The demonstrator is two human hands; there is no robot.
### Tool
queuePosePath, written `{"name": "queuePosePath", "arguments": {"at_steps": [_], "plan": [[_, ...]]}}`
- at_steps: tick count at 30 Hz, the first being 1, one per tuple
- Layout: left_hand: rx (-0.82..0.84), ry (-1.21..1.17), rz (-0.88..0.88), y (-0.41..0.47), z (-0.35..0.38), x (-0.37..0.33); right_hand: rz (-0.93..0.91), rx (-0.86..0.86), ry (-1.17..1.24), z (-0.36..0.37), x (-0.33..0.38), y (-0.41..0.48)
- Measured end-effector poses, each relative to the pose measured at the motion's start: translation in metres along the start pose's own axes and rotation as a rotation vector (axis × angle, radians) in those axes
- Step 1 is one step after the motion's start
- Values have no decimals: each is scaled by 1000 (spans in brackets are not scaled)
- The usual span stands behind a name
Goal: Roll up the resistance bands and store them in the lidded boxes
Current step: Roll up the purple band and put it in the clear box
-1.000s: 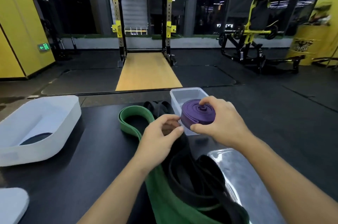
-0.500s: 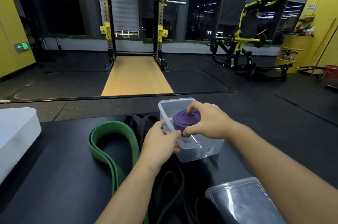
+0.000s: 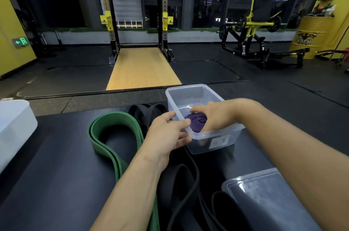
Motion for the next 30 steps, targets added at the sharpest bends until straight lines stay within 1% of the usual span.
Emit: {"name": "queuePosePath", "arguments": {"at_steps": [4, 7, 11, 13, 17, 30], "plan": [[37, 1, 16, -4, 3, -4, 44, 71, -105, -1, 6, 0], [42, 4, 23, -5, 4, -5, 59, 121, -139, -1, 8, 3], [38, -5, 27, -4, 4, -4, 47, 94, -165, -2, 5, 6], [44, -10, 32, -5, 4, -4, 22, 105, -148, -3, 2, 6], [25, -32, 24, -2, 2, -3, 37, 165, -43, -4, 2, 5], [11, -39, 19, 1, 2, -2, 17, 162, -80, -4, 18, -2]]}}
Point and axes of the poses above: each hand's wrist, its own y-axis towards the middle knuckle, its own z-axis out of the palm, x = y × z, the point moved 5 cm from there along y, towards the middle knuckle, and after that the axes turned 12 degrees about -x, right-handed, at the moved point
